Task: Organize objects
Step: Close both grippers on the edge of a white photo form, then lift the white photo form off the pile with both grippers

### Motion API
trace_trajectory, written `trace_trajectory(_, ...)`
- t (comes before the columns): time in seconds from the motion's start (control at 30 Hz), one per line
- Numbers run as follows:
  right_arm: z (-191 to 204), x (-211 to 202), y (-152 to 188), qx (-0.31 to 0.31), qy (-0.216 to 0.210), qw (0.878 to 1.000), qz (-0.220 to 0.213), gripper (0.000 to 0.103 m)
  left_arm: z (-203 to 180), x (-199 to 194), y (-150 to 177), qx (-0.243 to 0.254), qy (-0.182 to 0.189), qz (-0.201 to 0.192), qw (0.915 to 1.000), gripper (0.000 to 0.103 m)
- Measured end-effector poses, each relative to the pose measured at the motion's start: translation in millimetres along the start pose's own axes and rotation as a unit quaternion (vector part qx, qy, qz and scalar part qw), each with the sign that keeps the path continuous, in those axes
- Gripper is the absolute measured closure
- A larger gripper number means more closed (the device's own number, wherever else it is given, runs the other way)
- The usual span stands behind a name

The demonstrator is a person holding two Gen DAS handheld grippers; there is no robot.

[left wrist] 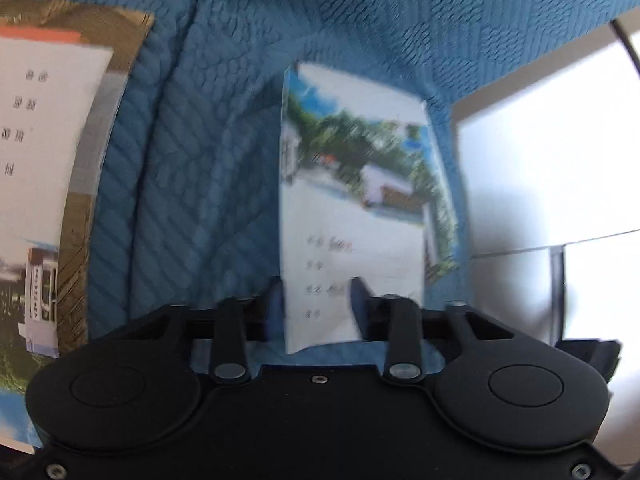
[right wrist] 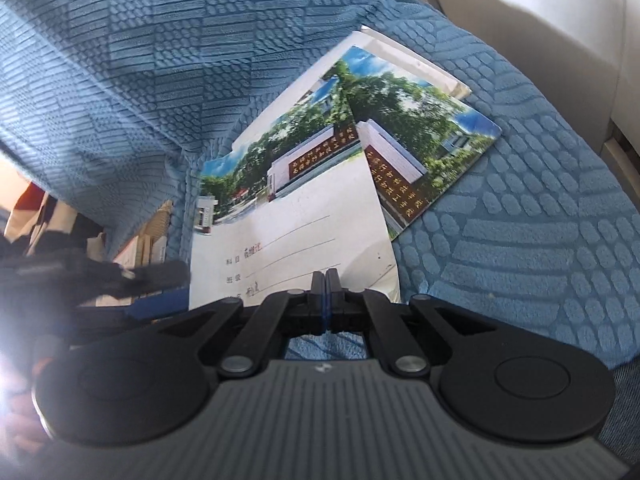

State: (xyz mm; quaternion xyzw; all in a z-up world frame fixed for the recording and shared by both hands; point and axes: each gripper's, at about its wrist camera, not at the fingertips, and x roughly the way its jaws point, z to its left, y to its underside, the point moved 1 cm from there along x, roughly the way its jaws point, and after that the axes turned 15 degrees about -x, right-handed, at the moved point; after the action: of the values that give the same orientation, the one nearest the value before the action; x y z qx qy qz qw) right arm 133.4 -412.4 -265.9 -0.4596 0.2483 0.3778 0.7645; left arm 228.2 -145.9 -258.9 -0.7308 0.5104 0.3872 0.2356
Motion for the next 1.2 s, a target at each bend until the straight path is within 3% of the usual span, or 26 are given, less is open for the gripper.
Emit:
trace_trajectory(0.07, -1, 0, 0, 0.000, -0.004, 1.000, 0.002, 0.103, 9, 6, 2, -0.025, -0.002, 0.013, 0.9996, 0.084)
trace_trajectory(0.2, 2, 0, 1, -0.011, 0.000, 1.000, 0.001, 0.103, 8, 4, 12, -0.002, 0.009, -0.015, 0.9998, 0.089)
trace_trajectory(0.27, 3, 0, 3, -0.014, 0.001, 1.000, -0.004, 0.103, 7, 4, 14, -0.006, 0.020, -0.022, 0.9996, 0.097)
trace_trajectory(0.4, 3, -7, 5, 0.015, 0.002, 1.000, -0.015, 0.095, 3, 2, 16, -0.009, 0.045, -0.036, 0.9983, 0.099)
trace_trajectory(0.67, 29, -41, 14, 0.110, -0.024, 0.992, -0.052, 0.093, -12, -16, 26, -0.021, 0.098, -0.048, 0.9939, 0.100)
trace_trajectory(0.7, 31, -43, 17, 0.135, -0.034, 0.989, -0.054, 0.090, -13, -19, 27, -0.025, 0.103, -0.049, 0.9932, 0.100)
trace_trajectory(0.77, 29, -45, 24, 0.203, -0.069, 0.975, -0.052, 0.060, -15, -23, 30, -0.030, 0.117, -0.047, 0.9916, 0.100)
trace_trajectory(0.8, 28, -45, 29, 0.240, -0.087, 0.965, -0.056, 0.033, -16, -23, 31, -0.033, 0.121, -0.045, 0.9911, 0.100)
trace_trajectory(0.83, 27, -45, 34, 0.274, -0.106, 0.953, -0.067, 0.025, -17, -24, 32, -0.036, 0.123, -0.043, 0.9909, 0.100)
trace_trajectory(0.93, 29, -39, 39, 0.340, -0.160, 0.923, -0.078, 0.026, -19, -27, 33, -0.040, 0.131, -0.041, 0.9897, 0.100)
trace_trajectory(1.03, 28, -32, 41, 0.391, -0.147, 0.905, -0.082, 0.026, -19, -27, 35, -0.045, 0.138, -0.038, 0.9887, 0.100)
trace_trajectory(1.1, 23, -25, 45, 0.427, -0.152, 0.887, -0.090, 0.026, -17, -25, 36, -0.045, 0.136, -0.036, 0.9890, 0.100)
trace_trajectory(1.13, 21, -23, 47, 0.436, -0.157, 0.881, -0.098, 0.026, -15, -26, 37, -0.047, 0.136, -0.034, 0.9890, 0.100)
trace_trajectory(1.2, 21, -21, 45, 0.428, -0.137, 0.887, -0.104, 0.028, -10, -27, 39, -0.054, 0.141, -0.031, 0.9881, 0.100)
